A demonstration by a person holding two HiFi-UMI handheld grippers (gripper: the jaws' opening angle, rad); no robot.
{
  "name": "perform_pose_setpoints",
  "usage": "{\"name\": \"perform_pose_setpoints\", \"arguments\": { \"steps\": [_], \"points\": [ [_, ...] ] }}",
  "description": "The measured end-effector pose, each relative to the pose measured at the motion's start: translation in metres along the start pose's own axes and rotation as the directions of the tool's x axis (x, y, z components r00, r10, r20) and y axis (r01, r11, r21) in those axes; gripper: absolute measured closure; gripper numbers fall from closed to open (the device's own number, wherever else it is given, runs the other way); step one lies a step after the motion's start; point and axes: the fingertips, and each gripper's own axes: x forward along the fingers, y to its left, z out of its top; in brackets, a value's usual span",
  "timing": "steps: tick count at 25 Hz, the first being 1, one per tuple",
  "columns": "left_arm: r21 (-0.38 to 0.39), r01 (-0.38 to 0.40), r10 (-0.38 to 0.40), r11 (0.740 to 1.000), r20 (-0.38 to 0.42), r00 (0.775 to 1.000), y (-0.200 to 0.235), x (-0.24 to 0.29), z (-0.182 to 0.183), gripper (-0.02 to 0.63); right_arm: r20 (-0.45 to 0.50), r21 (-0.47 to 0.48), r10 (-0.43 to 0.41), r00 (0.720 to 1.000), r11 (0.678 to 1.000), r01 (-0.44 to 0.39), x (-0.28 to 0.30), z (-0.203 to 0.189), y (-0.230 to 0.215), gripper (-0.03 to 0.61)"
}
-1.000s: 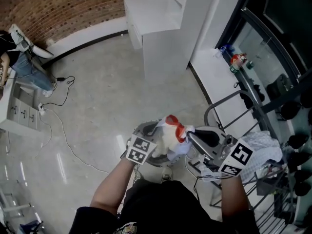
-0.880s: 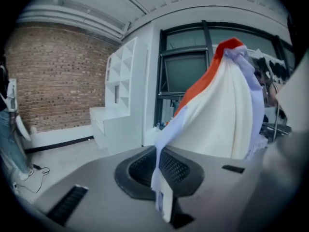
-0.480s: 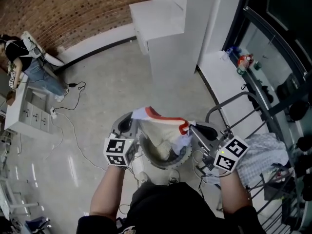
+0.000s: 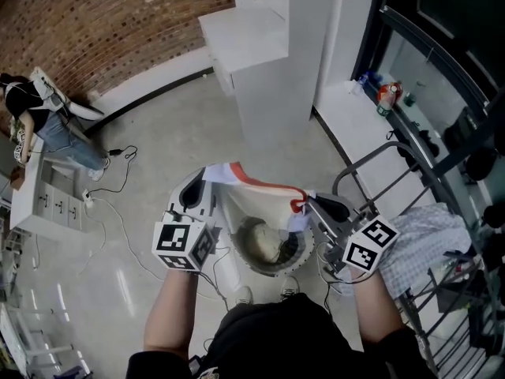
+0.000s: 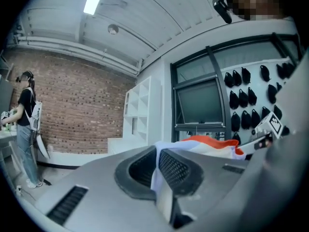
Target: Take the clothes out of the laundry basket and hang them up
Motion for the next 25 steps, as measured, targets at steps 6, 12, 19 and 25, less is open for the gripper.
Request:
{"name": "perform_pose_setpoints", "arguments": {
  "steps": [6, 12, 19, 25],
  "points": [
    [0.008, 0.125, -0.125, 0.992, 0.009, 0.992, 0.004, -0.003, 0.003, 0.601, 0.039, 0.052, -0.153, 0.988, 0.987, 0.151, -0.003, -0.007, 0.01, 0.56],
    [0.006, 0.278, -0.278, 0.961, 0.033, 0.96, -0.006, -0.002, 0.017, 0.601, 0.074, 0.086, -0.291, 0.954, 0.955, 0.284, -0.014, -0.019, 0.032, 0.56],
    [0.021, 0.501, -0.501, 0.865, 0.03, 0.865, -0.063, -0.004, 0.015, 0.601, 0.14, 0.144, -0.503, 0.853, 0.862, 0.485, -0.075, -0.035, 0.06, 0.56],
    [0.011, 0.657, -0.657, 0.754, 0.015, 0.754, -0.136, -0.02, 0.006, 0.601, 0.176, 0.198, -0.652, 0.737, 0.757, 0.622, -0.148, -0.053, 0.087, 0.56]
  ]
}}
